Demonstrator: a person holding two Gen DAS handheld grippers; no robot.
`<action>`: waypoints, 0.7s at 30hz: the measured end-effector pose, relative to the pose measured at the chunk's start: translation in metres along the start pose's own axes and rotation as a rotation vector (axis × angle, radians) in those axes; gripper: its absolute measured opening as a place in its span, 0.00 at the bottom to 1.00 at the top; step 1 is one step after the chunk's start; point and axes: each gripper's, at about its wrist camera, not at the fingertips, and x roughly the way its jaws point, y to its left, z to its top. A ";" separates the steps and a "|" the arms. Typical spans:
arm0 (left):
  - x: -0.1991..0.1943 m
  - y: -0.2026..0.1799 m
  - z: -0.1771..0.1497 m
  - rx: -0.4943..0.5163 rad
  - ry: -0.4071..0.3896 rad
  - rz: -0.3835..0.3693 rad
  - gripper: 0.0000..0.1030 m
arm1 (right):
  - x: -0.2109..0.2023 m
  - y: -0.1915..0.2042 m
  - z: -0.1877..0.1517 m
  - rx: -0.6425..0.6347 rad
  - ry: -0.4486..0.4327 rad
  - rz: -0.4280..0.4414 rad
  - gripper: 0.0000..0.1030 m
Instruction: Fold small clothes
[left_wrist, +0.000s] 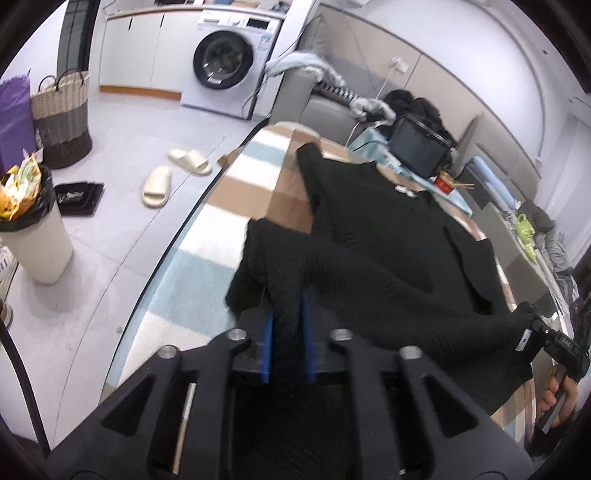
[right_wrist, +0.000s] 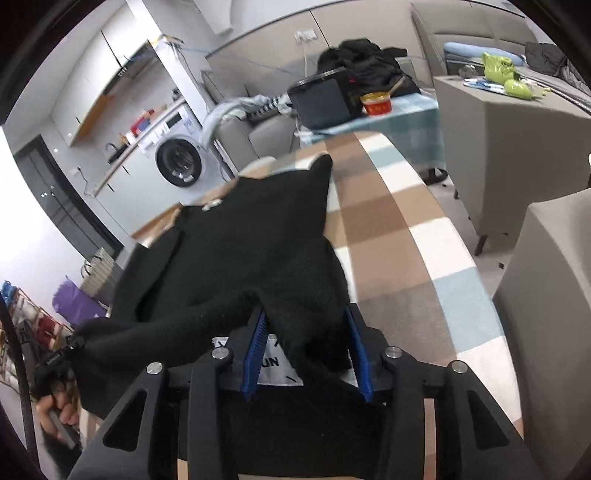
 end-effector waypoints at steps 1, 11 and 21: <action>0.000 0.002 -0.001 0.000 0.001 0.008 0.36 | -0.003 -0.004 -0.001 -0.001 -0.003 0.003 0.56; 0.049 -0.017 0.009 0.078 0.065 0.022 0.71 | 0.036 -0.011 0.005 -0.031 0.095 0.059 0.68; 0.085 -0.043 0.015 0.165 0.127 0.013 0.21 | 0.061 0.006 0.006 -0.096 0.144 0.076 0.35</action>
